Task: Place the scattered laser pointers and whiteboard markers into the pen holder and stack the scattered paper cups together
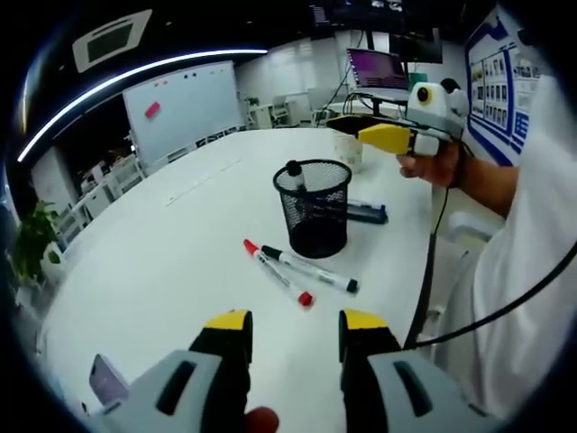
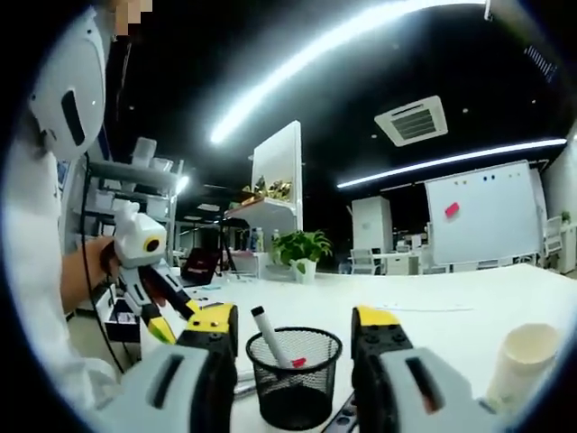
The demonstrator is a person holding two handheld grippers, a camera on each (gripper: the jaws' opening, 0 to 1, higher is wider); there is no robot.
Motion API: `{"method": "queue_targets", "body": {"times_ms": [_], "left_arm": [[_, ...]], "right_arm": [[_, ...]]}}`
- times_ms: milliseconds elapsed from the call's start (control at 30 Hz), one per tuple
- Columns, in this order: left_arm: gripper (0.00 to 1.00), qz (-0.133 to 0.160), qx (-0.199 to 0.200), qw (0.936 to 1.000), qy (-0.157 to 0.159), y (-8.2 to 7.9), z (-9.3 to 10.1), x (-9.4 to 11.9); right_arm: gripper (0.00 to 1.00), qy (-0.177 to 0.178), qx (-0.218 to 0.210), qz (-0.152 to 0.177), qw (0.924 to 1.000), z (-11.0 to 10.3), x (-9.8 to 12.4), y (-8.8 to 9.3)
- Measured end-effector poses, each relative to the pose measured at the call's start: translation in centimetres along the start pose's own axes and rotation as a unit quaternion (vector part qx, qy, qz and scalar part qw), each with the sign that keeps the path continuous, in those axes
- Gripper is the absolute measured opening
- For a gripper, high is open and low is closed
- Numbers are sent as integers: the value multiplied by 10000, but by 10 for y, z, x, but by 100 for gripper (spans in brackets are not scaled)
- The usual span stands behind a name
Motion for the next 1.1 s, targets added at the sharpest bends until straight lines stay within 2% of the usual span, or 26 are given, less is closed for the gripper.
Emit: {"method": "queue_targets", "body": {"times_ms": [367, 767, 1100], "left_arm": [[40, 7, 26, 10000, -18, 0, 4, 0], [40, 4, 60, 10000, -35, 1, 2, 0], [40, -11, 47, 10000, -28, 2, 3, 0]], "right_arm": [[51, 170, 104, 48, 9998, 8, 9, -4], [54, 318, 279, -393, 9983, 19, 20, 6], [55, 392, 408, -587, 9967, 23, 26, 7]]}}
Point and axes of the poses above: the point that each gripper's makers call its tool centre point, and the gripper's own axes: x roughly backward along the fingers, z roughly to its right, y roughly out of its underside, the point moved 10 cm from there along x, roughly backward along the fingers, and after that the axes turned 5 degrees about y, right-handed, at the moved point
